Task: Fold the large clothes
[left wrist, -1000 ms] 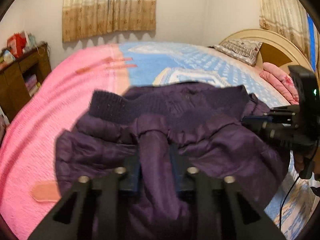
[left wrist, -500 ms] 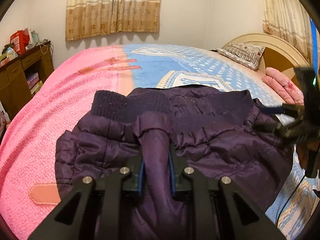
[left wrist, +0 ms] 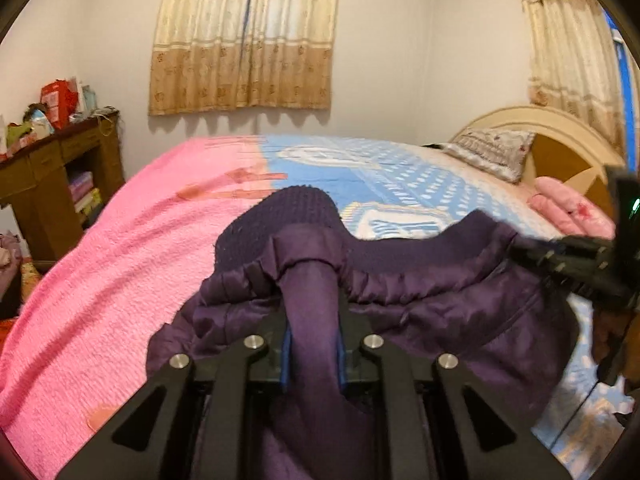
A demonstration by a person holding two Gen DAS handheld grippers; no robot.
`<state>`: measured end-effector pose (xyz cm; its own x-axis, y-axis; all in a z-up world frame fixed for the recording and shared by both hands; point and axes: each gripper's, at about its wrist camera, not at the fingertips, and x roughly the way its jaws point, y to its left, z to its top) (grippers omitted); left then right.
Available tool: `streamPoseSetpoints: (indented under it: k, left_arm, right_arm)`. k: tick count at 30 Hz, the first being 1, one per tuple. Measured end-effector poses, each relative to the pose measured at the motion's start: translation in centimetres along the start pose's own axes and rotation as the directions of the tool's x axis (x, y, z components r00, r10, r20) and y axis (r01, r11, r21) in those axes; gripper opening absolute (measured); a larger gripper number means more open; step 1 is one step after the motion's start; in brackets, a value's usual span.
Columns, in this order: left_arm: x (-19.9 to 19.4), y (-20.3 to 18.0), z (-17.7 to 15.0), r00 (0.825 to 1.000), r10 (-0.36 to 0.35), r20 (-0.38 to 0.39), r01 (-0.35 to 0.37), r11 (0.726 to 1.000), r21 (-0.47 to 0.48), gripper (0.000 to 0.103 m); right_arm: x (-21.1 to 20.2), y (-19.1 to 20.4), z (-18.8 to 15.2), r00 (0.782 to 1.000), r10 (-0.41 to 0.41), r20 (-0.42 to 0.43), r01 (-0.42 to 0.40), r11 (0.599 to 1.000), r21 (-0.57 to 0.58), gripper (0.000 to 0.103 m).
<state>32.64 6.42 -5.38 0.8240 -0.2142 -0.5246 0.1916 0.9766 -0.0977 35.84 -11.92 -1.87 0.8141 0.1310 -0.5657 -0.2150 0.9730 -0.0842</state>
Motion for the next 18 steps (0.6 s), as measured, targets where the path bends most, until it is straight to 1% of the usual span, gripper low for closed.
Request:
streamPoseSetpoints:
  k: [3,5,7,8,9,11,13,15,18]
  left_arm:
    - [3.5,0.6,-0.4,0.997,0.033,-0.071,-0.033,0.999,-0.008,0.020]
    - [5.9,0.5,-0.8,0.991,0.067,-0.114,-0.065,0.998,0.026,0.021]
    - [7.1,0.2,-1.3,0.988,0.095,-0.120,-0.089,0.994,0.060,0.025]
    - [7.9,-0.1,-1.6,0.985,0.119,-0.126,-0.108,0.990,0.089,0.029]
    - [8.6,-0.2,-2.0,0.981,0.123,-0.151,-0.110,0.989,0.097,0.033]
    - [9.3,0.4,-2.3,0.978,0.110,-0.178,-0.101,0.993,0.060,0.036]
    - [9.5,0.8,-2.5,0.978,0.104,-0.180,-0.097,0.994,0.050,0.038]
    - [9.9,1.4,-2.6,0.979,0.085,-0.187,-0.082,0.996,0.020,0.042]
    - [9.8,1.6,-2.9,0.980,0.074,-0.187,-0.076,0.997,-0.003,0.042]
  right_arm:
    - [3.5,0.4,-0.3,0.998,-0.054,-0.040,0.052,0.998,-0.039,0.018]
    - [6.4,0.4,-1.3,0.992,-0.085,-0.090,0.081,0.996,-0.043,0.018]
    - [8.6,-0.4,-2.4,0.989,-0.089,-0.121,0.088,0.996,-0.007,0.018]
    - [9.1,-0.9,-2.8,0.989,-0.081,-0.123,0.083,0.996,0.015,0.020]
    - [9.5,-1.1,-3.2,0.989,-0.072,-0.133,0.076,0.997,0.027,0.021]
    - [9.6,-1.2,-3.4,0.988,-0.063,-0.138,0.069,0.997,0.038,0.022]
    - [9.8,-1.3,-3.7,0.987,-0.052,-0.150,0.060,0.997,0.047,0.023]
    - [9.8,-1.7,-4.0,0.988,-0.031,-0.149,0.042,0.997,0.072,0.023]
    - [10.1,-1.7,-4.1,0.987,-0.030,-0.156,0.041,0.997,0.070,0.023]
